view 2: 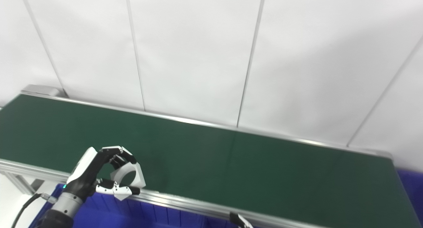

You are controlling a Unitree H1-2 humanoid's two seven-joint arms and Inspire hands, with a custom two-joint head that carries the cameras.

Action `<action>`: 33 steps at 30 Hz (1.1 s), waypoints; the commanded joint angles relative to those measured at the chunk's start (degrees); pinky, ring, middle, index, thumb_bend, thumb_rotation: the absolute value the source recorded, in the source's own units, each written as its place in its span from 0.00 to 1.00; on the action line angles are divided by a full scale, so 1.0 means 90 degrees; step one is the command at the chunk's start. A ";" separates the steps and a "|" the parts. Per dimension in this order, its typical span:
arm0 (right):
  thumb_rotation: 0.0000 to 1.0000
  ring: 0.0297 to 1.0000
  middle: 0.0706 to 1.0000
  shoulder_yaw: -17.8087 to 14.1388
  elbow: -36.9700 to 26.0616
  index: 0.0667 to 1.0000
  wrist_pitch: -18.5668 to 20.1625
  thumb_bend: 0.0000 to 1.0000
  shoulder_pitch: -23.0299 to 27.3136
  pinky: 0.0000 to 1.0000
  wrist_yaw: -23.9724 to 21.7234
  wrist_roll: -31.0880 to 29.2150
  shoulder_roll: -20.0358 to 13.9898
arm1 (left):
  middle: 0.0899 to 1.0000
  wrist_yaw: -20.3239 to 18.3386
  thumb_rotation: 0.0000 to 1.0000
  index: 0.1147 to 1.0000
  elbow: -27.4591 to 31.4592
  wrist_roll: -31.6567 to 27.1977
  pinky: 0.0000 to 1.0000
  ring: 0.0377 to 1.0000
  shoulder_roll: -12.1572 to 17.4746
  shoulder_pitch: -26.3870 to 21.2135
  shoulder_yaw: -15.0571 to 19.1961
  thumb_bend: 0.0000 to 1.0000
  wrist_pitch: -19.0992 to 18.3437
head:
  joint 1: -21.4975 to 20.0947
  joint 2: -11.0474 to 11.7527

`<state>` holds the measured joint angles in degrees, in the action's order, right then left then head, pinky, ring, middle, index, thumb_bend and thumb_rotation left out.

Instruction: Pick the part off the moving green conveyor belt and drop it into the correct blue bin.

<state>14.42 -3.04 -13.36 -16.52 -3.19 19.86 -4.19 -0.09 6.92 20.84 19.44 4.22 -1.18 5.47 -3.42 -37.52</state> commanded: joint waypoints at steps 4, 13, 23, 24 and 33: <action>0.36 0.80 0.84 0.0030 -0.0249 0.87 0.0032 0.82 0.0006 0.69 0.0080 0.0005 0.0133 | 0.44 -0.0114 0.00 0.45 0.0233 -0.0094 0.40 0.40 0.0052 0.0061 0.0036 0.50 0.0126 | -0.0178 -0.0167; 0.40 0.79 0.84 -0.0023 -0.0406 0.87 0.0133 0.82 0.0013 0.68 0.0141 0.0106 0.0195 | 0.43 -0.0408 0.00 0.47 0.0473 0.0051 0.37 0.37 -0.0076 0.0303 -0.0246 0.49 0.0084 | -0.0340 -0.0591; 0.41 0.78 0.83 -0.0123 -0.0789 0.86 0.0470 0.82 0.0051 0.66 0.0051 0.0014 0.0100 | 0.45 -0.0716 0.00 0.45 0.0478 0.0427 0.34 0.36 -0.0081 0.0370 -0.0854 0.49 0.0260 | -0.0234 -0.1078; 0.41 0.78 0.82 -0.0131 -0.0800 0.86 0.0475 0.82 0.0060 0.66 0.0049 -0.0010 0.0091 | 0.44 -0.0807 0.00 0.46 0.0500 0.0400 0.34 0.35 -0.0080 0.0372 -0.0895 0.49 0.0206 | -0.0234 -0.1078; 0.37 0.77 0.82 -0.0198 -0.1001 0.85 0.0587 0.81 0.0075 0.65 0.0012 -0.0170 0.0034 | 0.45 -0.1313 0.00 0.45 0.0587 0.0838 0.43 0.39 0.0086 0.0341 -0.1173 0.50 0.0019 | -0.0154 -0.1429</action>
<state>12.87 -9.70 -8.22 -16.44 -3.08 18.96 -4.05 -11.49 10.72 27.58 18.97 7.99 -11.51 5.46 -4.83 -50.36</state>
